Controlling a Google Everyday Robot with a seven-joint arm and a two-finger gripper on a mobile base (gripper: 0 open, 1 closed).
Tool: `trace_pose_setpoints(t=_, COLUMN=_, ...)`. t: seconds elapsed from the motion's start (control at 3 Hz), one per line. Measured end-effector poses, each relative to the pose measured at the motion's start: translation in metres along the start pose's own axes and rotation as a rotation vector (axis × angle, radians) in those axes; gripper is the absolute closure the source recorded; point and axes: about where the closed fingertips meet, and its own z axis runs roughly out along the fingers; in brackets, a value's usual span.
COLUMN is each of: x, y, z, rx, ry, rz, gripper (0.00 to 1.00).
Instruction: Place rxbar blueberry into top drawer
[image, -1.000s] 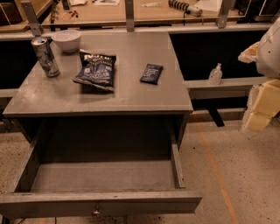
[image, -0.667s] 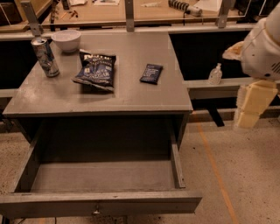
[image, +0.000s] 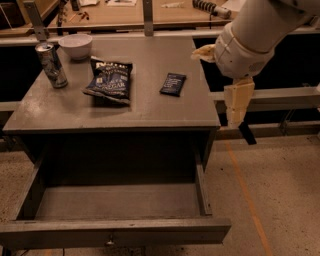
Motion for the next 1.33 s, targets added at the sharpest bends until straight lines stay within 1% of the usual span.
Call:
trace_pose_setpoints(t=0.33, x=0.0, y=-0.001, z=0.0, rx=0.004, ry=0.0, rz=-0.082, gripper=0.0)
trace_pose_setpoints(t=0.67, x=0.0, y=-0.001, z=0.0, rx=0.004, ry=0.0, rz=-0.081, gripper=0.0)
trace_pose_setpoints(t=1.0, x=0.018, y=-0.013, z=0.009, rx=-0.001, ry=0.056, rz=-0.112, gripper=0.0)
trace_pose_setpoints(t=1.33, x=0.044, y=-0.045, z=0.019, rx=0.008, ry=0.138, rz=-0.237, gripper=0.0)
